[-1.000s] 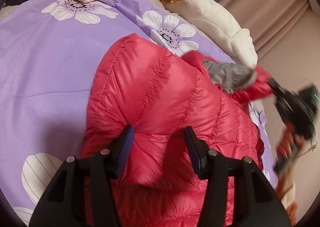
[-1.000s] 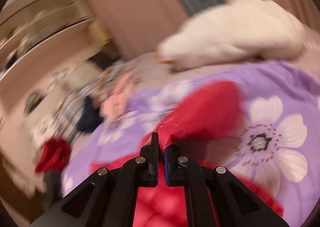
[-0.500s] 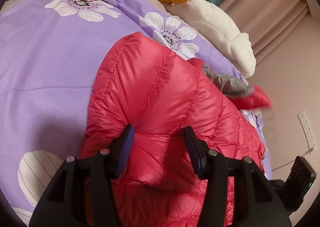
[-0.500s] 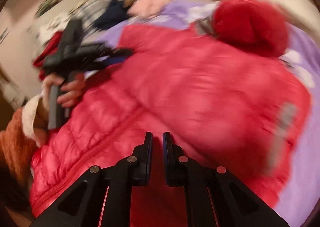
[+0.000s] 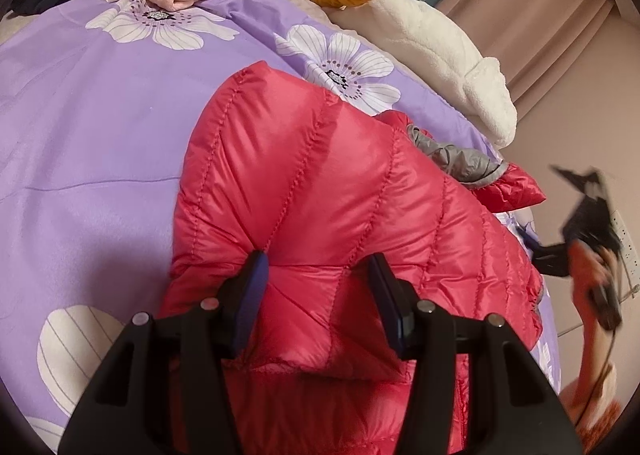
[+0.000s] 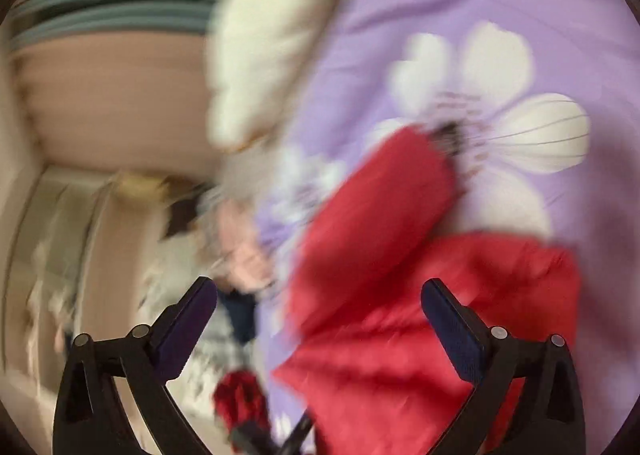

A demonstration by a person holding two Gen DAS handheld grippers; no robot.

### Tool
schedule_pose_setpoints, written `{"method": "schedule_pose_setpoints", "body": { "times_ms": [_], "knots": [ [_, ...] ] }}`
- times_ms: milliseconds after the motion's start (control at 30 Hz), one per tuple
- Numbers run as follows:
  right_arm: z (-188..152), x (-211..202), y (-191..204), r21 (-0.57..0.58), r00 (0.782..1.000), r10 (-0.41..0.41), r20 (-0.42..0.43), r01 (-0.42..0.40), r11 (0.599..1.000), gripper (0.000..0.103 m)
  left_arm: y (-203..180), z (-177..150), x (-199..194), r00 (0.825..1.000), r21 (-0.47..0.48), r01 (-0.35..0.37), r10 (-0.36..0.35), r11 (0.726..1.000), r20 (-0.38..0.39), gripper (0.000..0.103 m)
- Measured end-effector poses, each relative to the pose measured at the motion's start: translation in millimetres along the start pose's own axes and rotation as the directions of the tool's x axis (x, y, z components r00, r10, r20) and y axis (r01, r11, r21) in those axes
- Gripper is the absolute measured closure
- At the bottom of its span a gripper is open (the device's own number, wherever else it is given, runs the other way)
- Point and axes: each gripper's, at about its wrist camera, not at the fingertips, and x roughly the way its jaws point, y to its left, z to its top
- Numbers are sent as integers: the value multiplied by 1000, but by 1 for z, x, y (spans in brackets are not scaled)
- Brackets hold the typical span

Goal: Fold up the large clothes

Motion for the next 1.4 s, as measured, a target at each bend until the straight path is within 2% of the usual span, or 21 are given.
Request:
{"method": "schedule_pose_setpoints", "body": {
  "times_ms": [67, 133, 200, 267, 300, 400, 467, 533, 600, 667, 767, 800, 867, 933, 1000, 1100, 1167, 1233, 1300, 1367, 1400],
  "knots": [
    [14, 24, -8, 31, 999, -16, -30, 17, 999, 4, -1, 0, 0, 1000, 9, -8, 8, 1000, 3, 50],
    [21, 39, -12, 58, 1000, -26, -7, 27, 998, 27, -3, -1, 1, 1000, 25, -21, 21, 999, 5, 50],
    [16, 47, 10, -119, 996, -86, 24, 89, 989, 73, -2, 0, 2, 1000, 25, -26, 25, 999, 8, 50],
    [7, 37, 40, -305, 980, -172, 104, 196, 932, 86, -2, 0, 3, 999, 24, -29, 29, 999, 14, 50],
    [-8, 35, 60, -428, 981, -144, 128, 186, 885, 90, -2, -1, 3, 999, 27, -31, 31, 999, 15, 50],
    [-38, 19, 98, -589, 993, -48, 109, 104, 802, 93, -3, -1, 2, 999, 29, -31, 31, 999, 21, 50],
    [-67, 14, 125, -712, 997, 0, 80, 57, 700, 93, -2, -1, 1, 999, 24, -30, 30, 999, 24, 50],
    [-105, 6, 142, -820, 1000, 28, -1, -18, 572, 93, -4, -2, -1, 999, 23, -47, 46, 999, 28, 53],
    [-146, 8, 145, -895, 996, -14, -94, -78, 439, 93, -7, 0, -6, 996, 19, -92, 92, 996, 20, 64],
    [-173, 15, 126, -918, 986, -97, -139, -91, 387, 93, -6, 6, -26, 995, -36, -95, 96, 995, 29, 65],
    [-206, 39, 93, -921, 952, -230, -199, -102, 377, 93, 3, 15, -72, 990, -132, -24, 42, 991, 137, 65],
    [-221, 44, 81, -934, 939, -275, -205, -104, 342, 93, 4, 16, -81, 986, -141, -17, 40, 990, 162, 64],
    [-232, 33, 73, -944, 929, -309, -206, -106, 311, 93, 6, 20, -98, 983, -158, 29, 0, 987, 183, 62],
    [-235, 21, 72, -927, 922, -285, -261, -156, 342, 93, 6, 22, -95, 987, -197, 102, -74, 975, 145, 61],
    [-226, 15, 69, -929, 924, -295, -246, -137, 344, 93, -1, 20, -82, 984, -207, 170, -155, 963, 86, 58],
    [-218, 14, 65, -936, 917, -332, -219, -102, 336, 93, -23, 13, -66, 983, -145, 179, -182, 973, -5, 56],
    [-220, 13, 62, -946, 915, -352, -195, -81, 314, 93, -35, 8, -56, 969, -121, 240, -246, 963, -38, 55],
    [-218, 5, 54, -938, 916, -351, -196, -72, 338, 93, -32, 4, -51, 938, -180, 329, -343, 927, -53, 54],
    [-213, 2, 51, -927, 919, -335, -206, -74, 368, 93, -28, 2, -53, 936, -208, 334, -350, 919, -44, 51],
    [-214, -5, 46, -929, 920, -336, -200, -70, 363, 93, -29, 3, -58, 936, -179, 339, -351, 924, -39, 47],
    [-216, -5, 45, -933, 919, -342, -194, -65, 354, 93, -31, 3, -61, 925, -166, 365, -376, 916, -42, 46]
  ]
}}
